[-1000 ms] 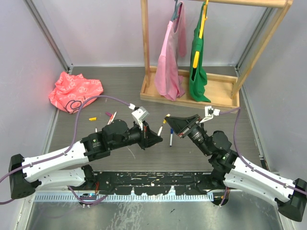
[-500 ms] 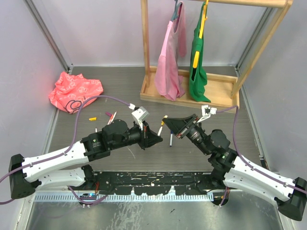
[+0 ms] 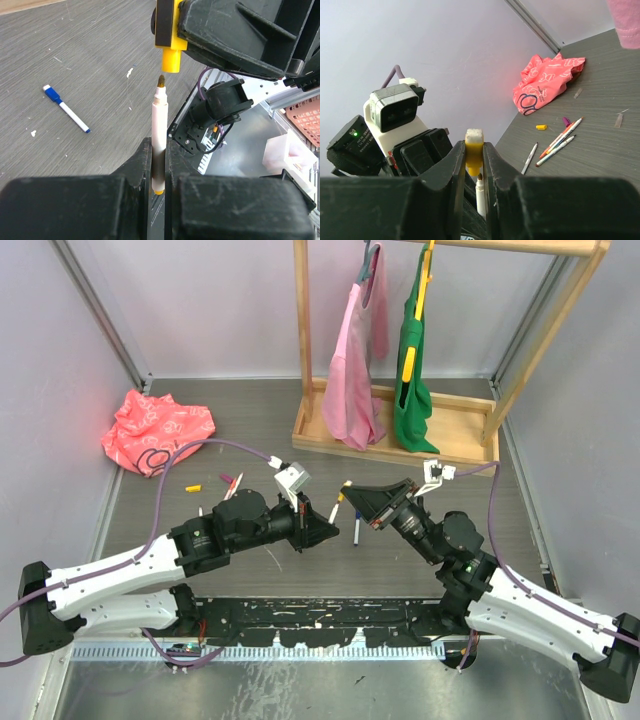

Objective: Insert the pens into the pen caps
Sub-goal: Insert the pen cap onto the pen.

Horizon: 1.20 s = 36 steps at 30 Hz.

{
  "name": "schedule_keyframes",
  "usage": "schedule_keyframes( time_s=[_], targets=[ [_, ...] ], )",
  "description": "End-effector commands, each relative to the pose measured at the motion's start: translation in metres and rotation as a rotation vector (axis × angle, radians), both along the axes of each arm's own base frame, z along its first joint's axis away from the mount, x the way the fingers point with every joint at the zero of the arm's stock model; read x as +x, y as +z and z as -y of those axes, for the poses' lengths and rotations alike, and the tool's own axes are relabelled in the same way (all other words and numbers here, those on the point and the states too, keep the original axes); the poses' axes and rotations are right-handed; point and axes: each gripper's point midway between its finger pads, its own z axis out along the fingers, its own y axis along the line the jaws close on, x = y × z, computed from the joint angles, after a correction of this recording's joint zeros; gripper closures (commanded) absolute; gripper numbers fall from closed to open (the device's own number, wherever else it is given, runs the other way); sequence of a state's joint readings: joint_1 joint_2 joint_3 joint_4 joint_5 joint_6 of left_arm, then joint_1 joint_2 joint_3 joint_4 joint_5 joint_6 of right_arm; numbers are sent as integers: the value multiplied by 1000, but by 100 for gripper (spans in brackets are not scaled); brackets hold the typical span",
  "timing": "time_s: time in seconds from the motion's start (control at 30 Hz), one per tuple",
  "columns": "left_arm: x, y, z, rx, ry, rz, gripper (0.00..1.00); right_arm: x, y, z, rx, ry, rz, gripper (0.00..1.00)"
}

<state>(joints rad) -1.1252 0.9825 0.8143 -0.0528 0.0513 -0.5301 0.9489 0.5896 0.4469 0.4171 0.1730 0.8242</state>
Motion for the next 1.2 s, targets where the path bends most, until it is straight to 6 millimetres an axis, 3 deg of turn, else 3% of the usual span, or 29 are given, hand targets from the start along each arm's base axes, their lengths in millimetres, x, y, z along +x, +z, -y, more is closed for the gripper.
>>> schedule_keyframes(
  time_s=[0.0, 0.67, 1.17],
  targets=[
    [1, 29, 6, -83, -10, 51, 100, -3, 24, 2, 47, 11, 30, 100],
    [3, 28, 5, -78, 4, 51, 100, -6, 17, -2, 18, 34, 24, 100],
    [7, 27, 3, -74, 28, 51, 100, -19, 2, -24, -65, 159, 21, 100]
  ],
)
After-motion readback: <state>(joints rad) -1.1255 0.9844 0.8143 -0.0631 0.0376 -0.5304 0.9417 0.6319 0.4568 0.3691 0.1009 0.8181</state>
